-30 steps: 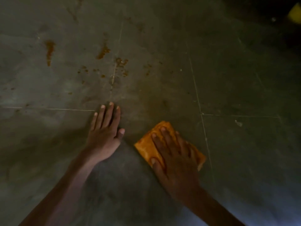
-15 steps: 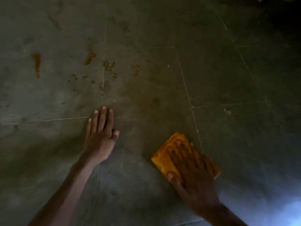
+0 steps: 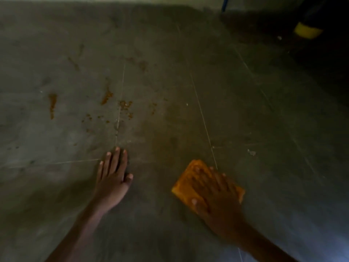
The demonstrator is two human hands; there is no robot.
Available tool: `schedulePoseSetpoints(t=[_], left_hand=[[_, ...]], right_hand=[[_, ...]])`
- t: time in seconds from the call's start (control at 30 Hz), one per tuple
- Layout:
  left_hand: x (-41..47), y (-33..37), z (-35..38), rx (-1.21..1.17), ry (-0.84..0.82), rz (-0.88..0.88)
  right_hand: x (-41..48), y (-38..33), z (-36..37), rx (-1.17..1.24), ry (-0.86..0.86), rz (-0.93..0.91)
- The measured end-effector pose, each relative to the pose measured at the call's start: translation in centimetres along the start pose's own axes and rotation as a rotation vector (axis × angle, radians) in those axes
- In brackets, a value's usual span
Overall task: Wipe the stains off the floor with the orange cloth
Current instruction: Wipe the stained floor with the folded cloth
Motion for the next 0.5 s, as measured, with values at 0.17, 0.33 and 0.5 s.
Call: schedulePoseSetpoints(t=[0.17,0.33,0.5], left_hand=[[0.4,-0.4,0.7,0.059,0.056,0.020],[-0.1,0.1,0.8,0.143,0.064,0.022],[-0.1,-0.1,0.6,0.130,0.100,0.053]], right_hand=[[19.1,13.1,-1.7,0.072,0.038,0.632],[29.8,5.4,1.1,0.115,0.029,0.503],[17.9,-3.9,1.5,0.087,-0.096,-0.102]])
Point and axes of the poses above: each hand's wrist, its own x-axis towards the middle knuckle, its own z-axis out of the palm, y = z × x, the point moved 6 cm from there along x, towards the middle knuckle, and after that the axes turned 4 degrees about x, right-handed, at the moved point
